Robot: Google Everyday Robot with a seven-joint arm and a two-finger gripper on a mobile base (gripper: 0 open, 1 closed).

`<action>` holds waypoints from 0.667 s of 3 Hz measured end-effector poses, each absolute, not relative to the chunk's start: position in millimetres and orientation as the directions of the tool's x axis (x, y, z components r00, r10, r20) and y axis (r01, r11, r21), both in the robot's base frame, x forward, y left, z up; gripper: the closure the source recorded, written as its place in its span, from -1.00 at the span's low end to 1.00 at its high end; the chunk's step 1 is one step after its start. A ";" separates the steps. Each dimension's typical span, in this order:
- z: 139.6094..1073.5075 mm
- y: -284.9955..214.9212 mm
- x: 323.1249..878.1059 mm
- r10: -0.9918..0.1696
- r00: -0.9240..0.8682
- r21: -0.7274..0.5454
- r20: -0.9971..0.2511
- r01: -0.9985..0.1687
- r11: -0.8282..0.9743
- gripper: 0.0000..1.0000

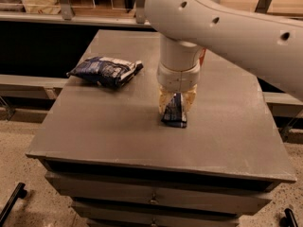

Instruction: Pick rxbar blueberry

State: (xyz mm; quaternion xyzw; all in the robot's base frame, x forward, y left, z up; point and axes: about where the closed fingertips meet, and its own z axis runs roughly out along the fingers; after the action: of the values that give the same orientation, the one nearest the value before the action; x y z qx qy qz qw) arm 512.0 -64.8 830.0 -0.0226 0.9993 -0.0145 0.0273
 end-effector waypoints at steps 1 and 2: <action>842.5 -68.3 512.2 -0.074 -0.994 0.012 -0.082 -0.075 0.997 1.00; 898.8 -88.1 505.6 -0.118 -0.972 0.120 -0.203 -0.144 0.982 1.00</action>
Offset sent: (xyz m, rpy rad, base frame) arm -0.0204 -0.0519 0.1520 0.3136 -0.2855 0.1763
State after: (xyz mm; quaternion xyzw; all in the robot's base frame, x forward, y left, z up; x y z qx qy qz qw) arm 505.6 -88.1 898.8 -0.0660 0.9907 0.0669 0.0982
